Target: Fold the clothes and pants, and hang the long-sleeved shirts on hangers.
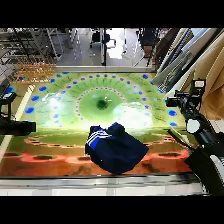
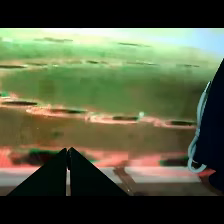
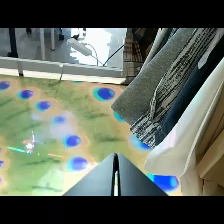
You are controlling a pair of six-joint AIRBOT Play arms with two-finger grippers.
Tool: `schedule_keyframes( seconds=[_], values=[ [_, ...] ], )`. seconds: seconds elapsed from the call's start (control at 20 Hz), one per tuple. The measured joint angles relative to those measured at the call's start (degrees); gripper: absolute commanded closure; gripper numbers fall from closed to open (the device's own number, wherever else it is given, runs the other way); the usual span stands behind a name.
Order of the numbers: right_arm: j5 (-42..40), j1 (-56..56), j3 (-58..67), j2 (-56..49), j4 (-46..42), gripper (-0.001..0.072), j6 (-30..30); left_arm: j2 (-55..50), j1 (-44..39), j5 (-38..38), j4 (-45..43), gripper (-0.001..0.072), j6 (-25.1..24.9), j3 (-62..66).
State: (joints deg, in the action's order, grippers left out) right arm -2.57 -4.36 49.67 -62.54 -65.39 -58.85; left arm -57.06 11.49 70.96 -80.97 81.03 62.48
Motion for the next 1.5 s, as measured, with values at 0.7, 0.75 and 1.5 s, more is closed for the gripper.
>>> schedule_keyframes(
  seconds=[0.7, 0.75, 1.5],
  values=[
    [0.0, 0.0, 0.0, 0.0, 0.0, 0.0681, 0.0, 0.0, 0.0, 0.0, 0.2, 0.0698, 0.0, 0.0],
    [0.0, 0.0, 0.0, 0.0, 0.0, 0.0681, 0.0, 0.0, 0.0, 0.0, 0.3, 0.0698, 0.0, 0.0],
    [16.5, 0.7, 0.0, 1.7, 10.4, 0.042, -19.3, -3.7, -0.1, -2.1, 5.1, 0.0012, -0.2, -0.1]
  ],
)
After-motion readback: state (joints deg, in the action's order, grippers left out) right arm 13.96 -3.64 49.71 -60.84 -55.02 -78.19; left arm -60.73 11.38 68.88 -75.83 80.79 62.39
